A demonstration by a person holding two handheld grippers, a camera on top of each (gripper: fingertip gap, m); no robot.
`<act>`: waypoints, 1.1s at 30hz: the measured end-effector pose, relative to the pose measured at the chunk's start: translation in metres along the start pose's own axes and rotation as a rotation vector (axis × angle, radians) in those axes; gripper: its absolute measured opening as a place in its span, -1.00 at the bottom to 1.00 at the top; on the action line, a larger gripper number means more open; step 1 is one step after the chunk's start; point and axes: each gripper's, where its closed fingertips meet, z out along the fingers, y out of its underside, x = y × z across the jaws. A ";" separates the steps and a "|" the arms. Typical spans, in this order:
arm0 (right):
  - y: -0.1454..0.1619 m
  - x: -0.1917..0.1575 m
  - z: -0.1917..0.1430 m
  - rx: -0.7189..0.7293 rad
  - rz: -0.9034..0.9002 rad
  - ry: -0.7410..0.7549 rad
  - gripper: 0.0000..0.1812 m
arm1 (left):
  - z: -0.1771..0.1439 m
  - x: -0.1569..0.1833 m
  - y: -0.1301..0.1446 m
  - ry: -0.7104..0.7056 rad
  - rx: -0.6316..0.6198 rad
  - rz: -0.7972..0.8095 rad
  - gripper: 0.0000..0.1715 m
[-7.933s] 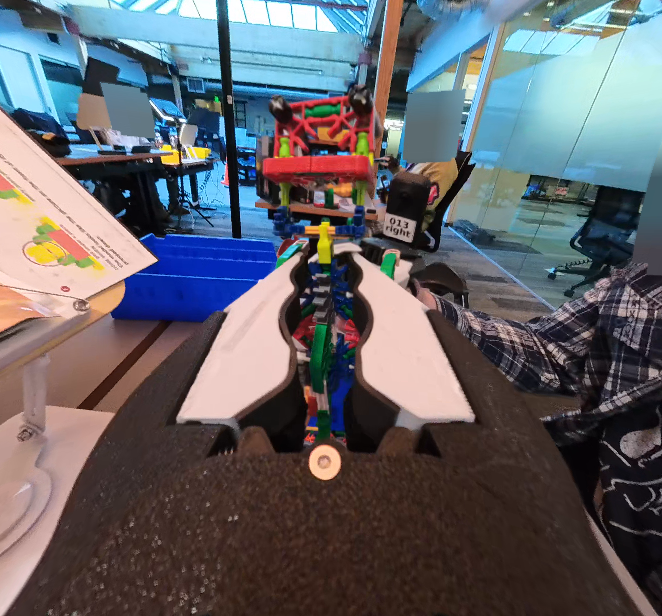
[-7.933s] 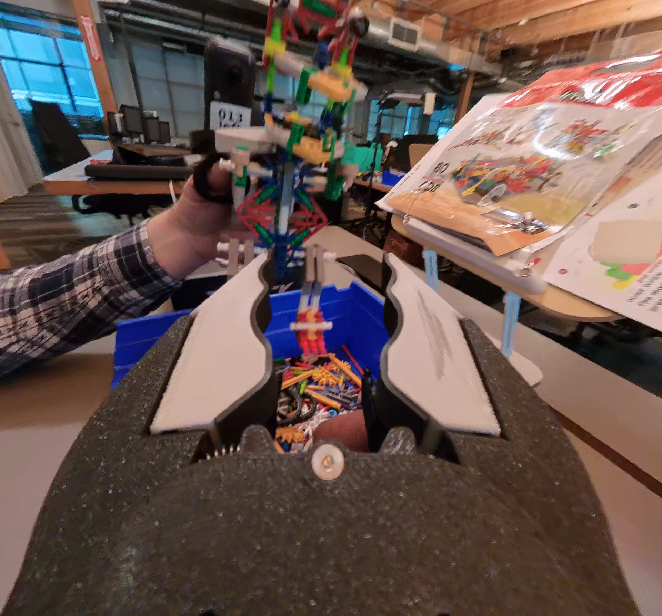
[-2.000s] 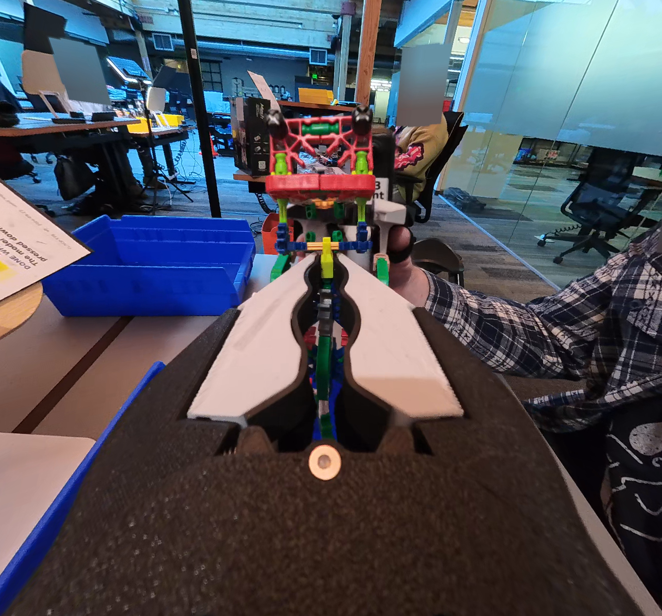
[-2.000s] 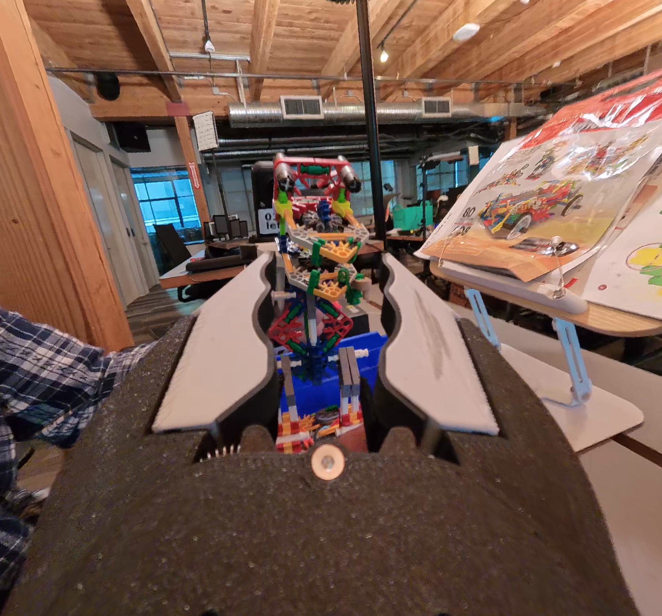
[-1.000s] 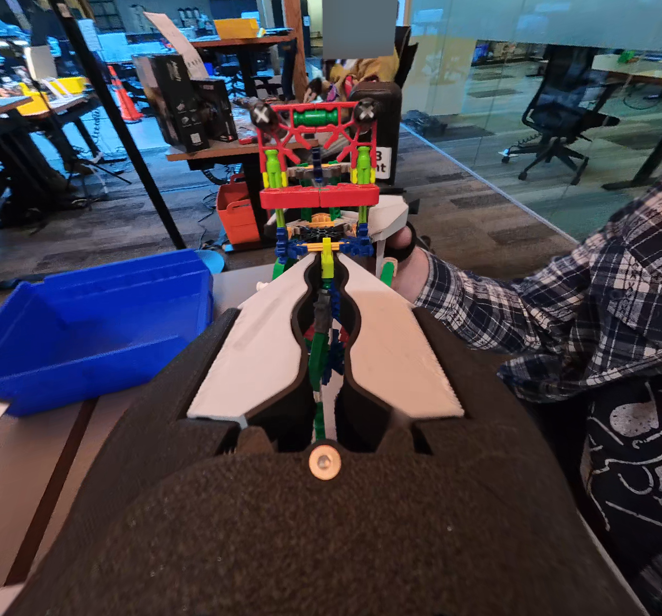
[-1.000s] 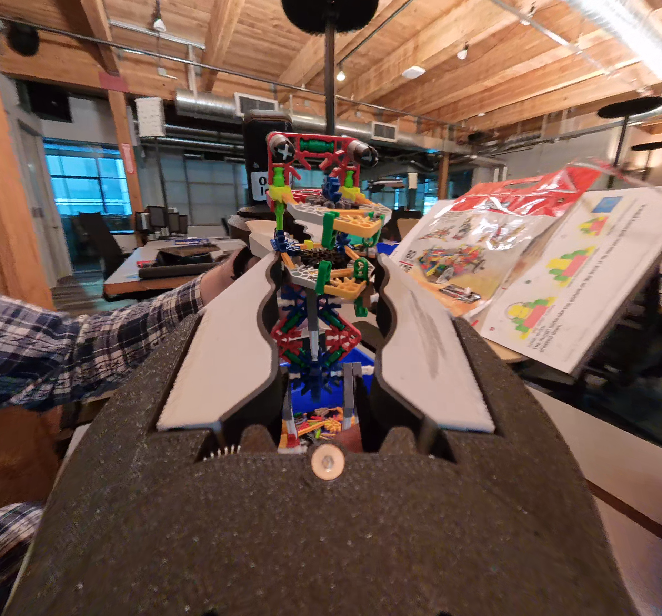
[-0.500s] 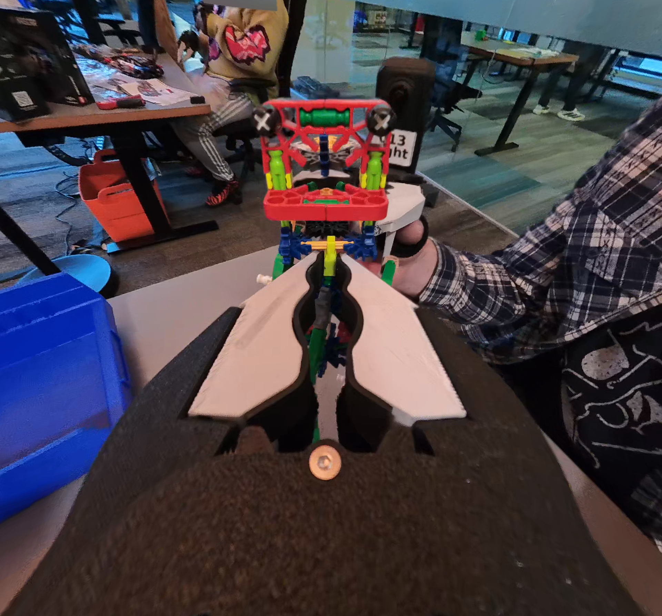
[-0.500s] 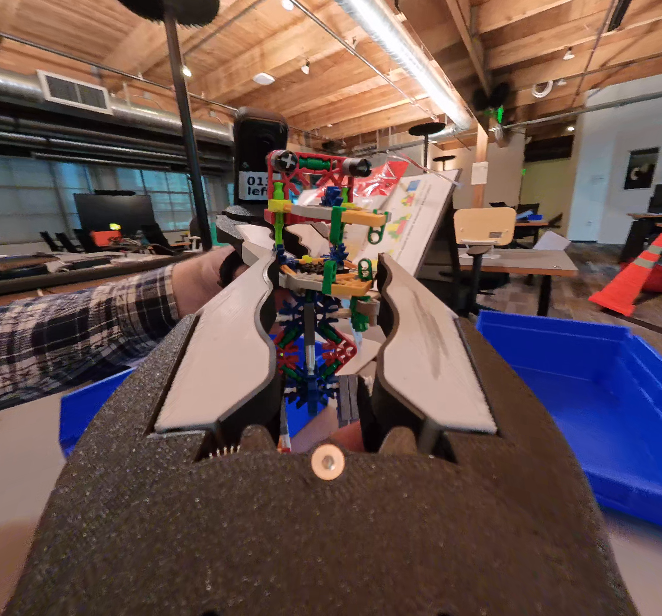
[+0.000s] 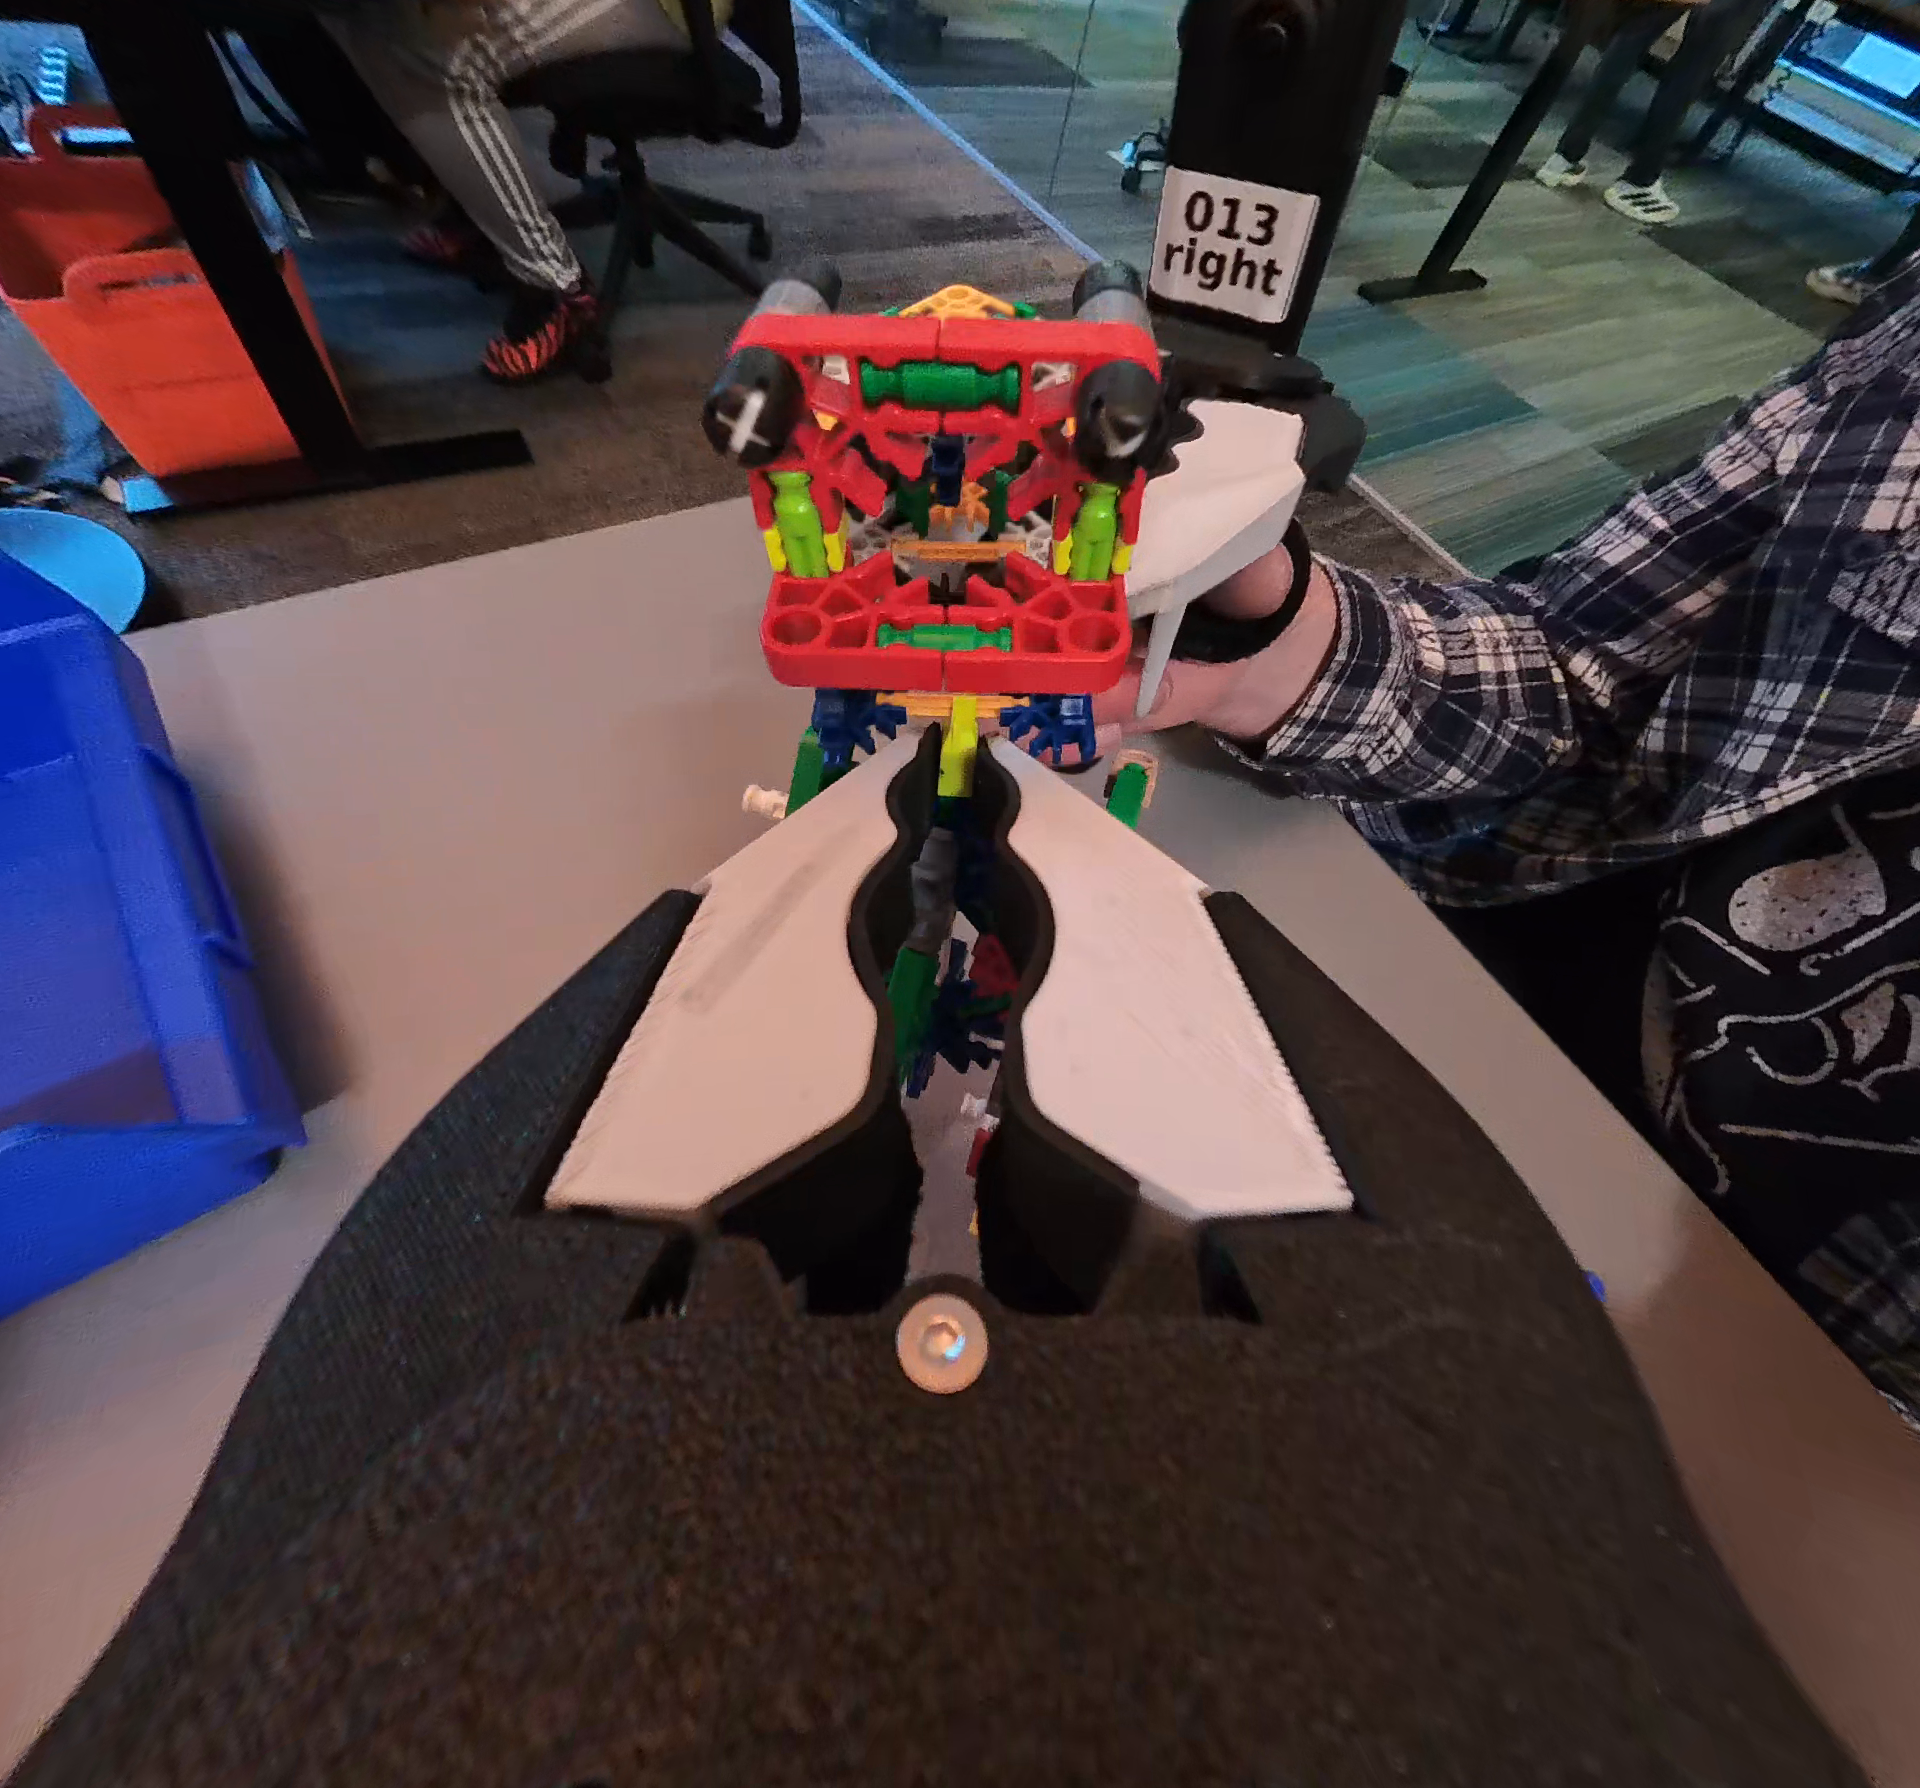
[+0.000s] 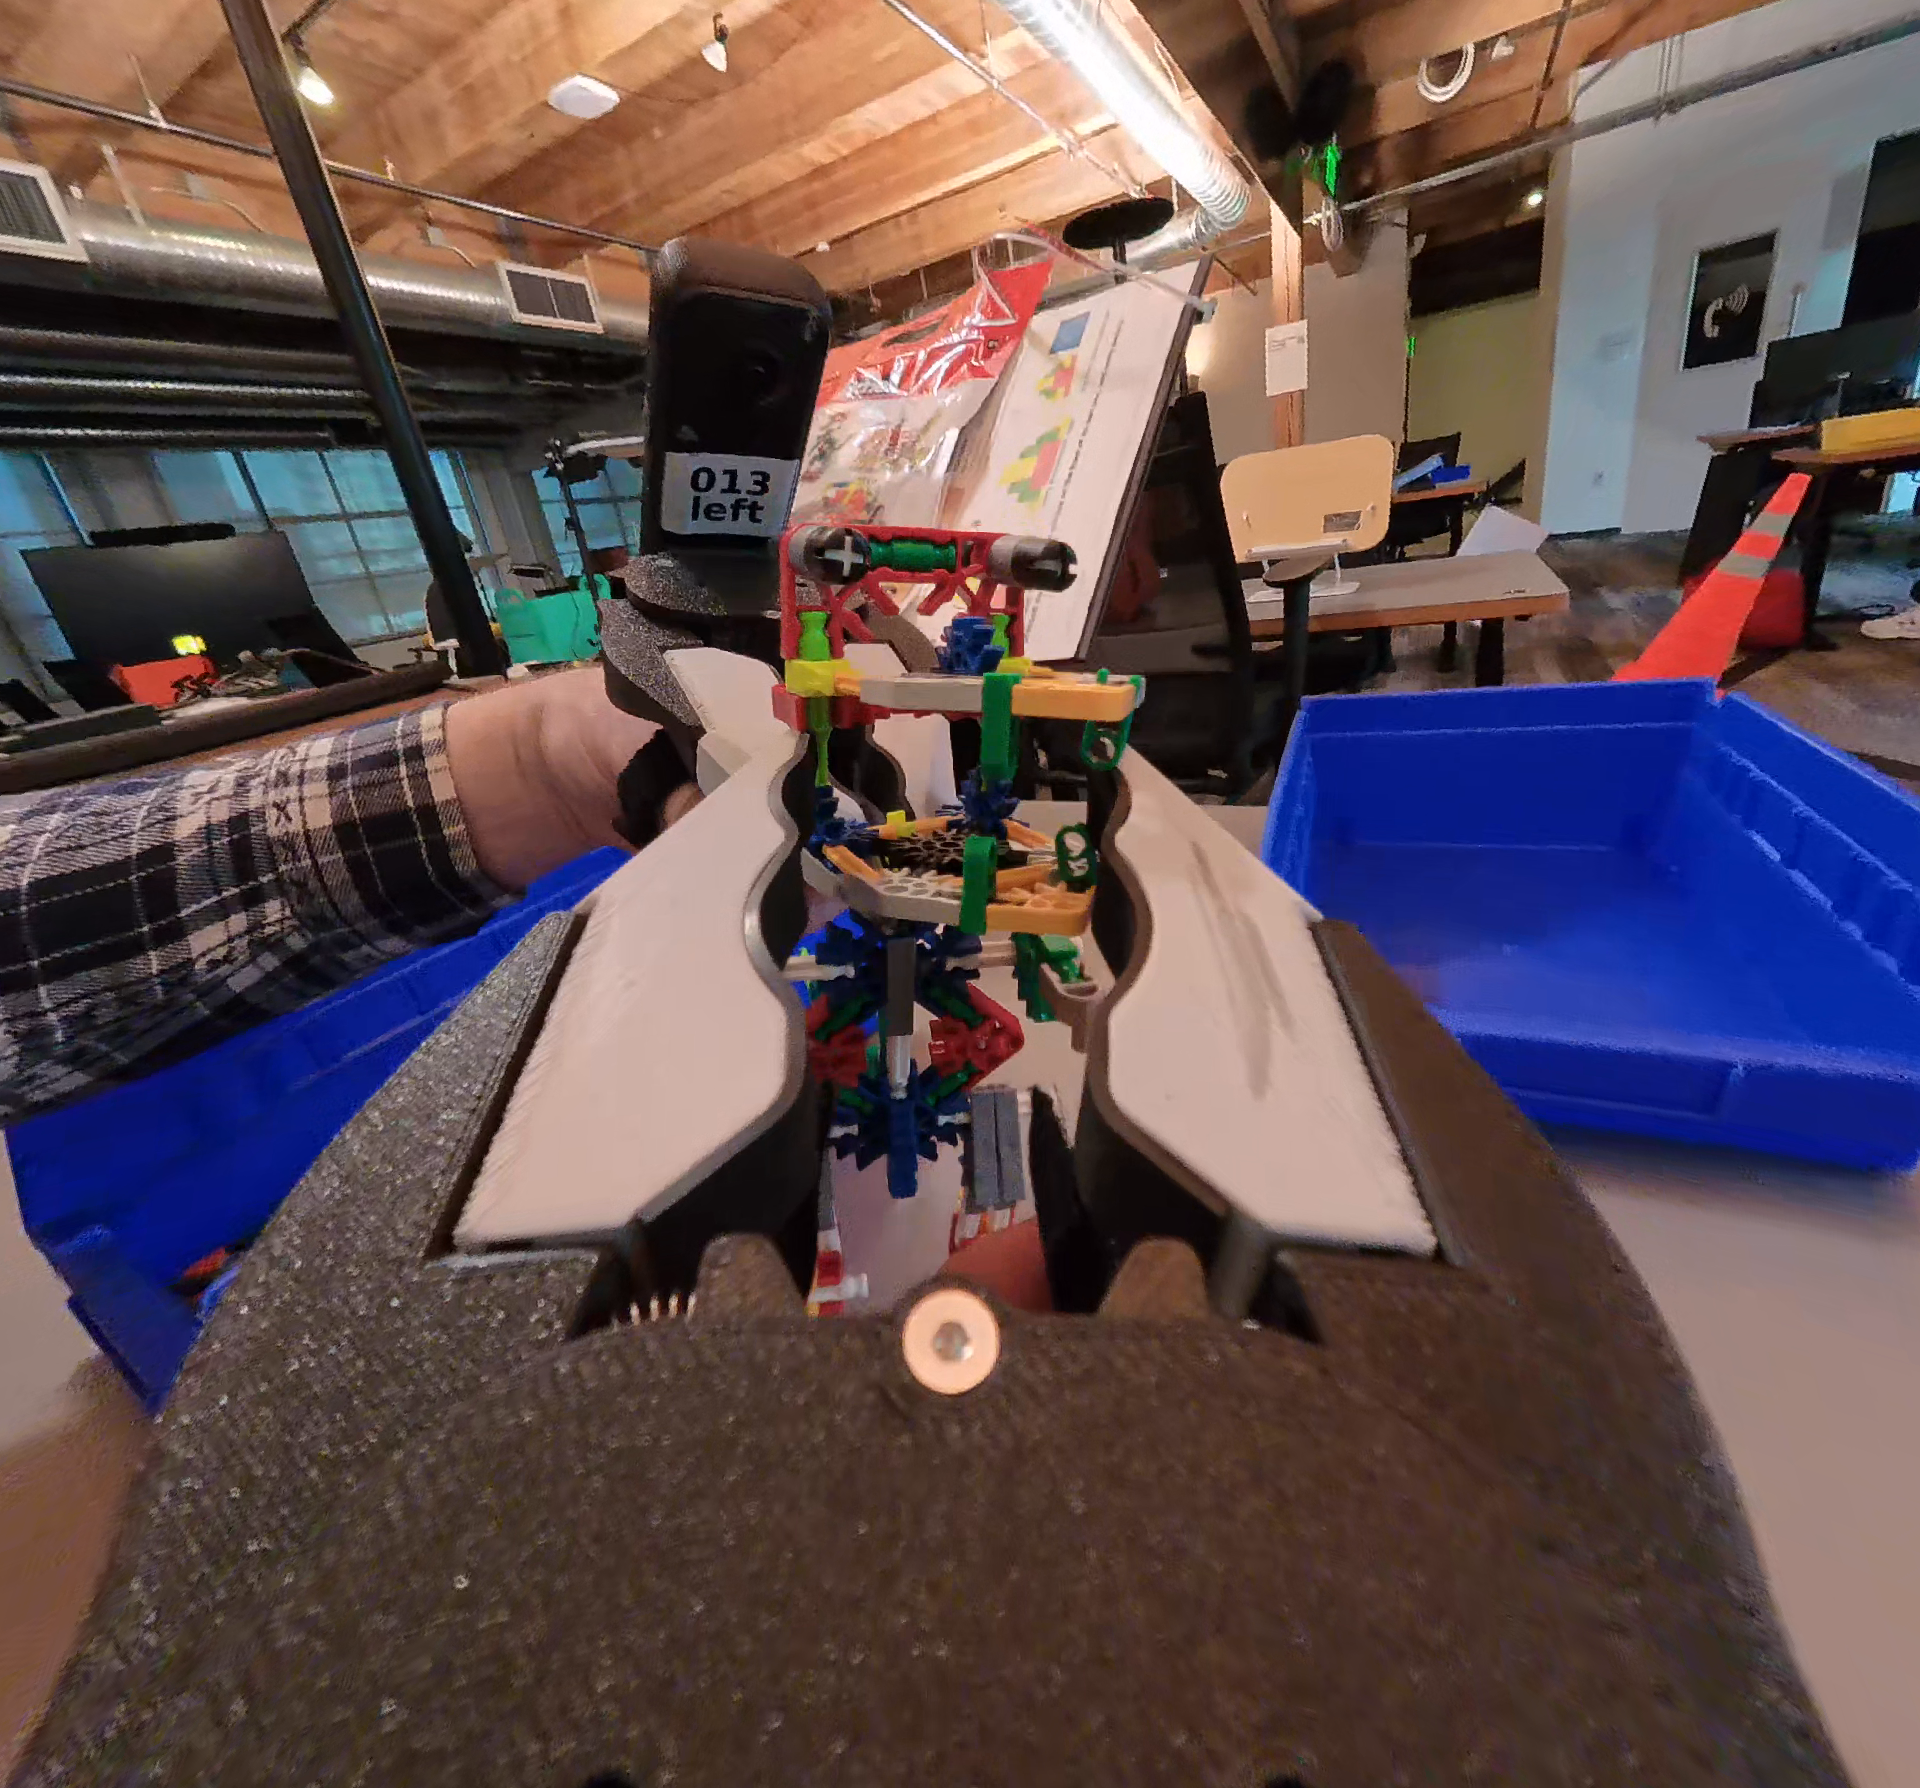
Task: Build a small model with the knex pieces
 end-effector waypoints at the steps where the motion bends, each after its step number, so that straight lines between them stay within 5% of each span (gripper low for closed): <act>1: 0.002 0.001 -0.001 -0.002 0.000 0.002 -0.44 | 0.001 0.000 0.001 0.003 0.001 0.001 -0.94; 8: -0.001 -0.002 -0.005 -0.007 -0.080 0.027 -0.45 | 0.006 0.003 0.000 0.018 0.065 0.022 -0.94; 33: 0.031 0.000 0.009 -0.017 -0.003 -0.024 -0.47 | 0.000 -0.016 0.034 -0.068 -0.075 0.029 -0.92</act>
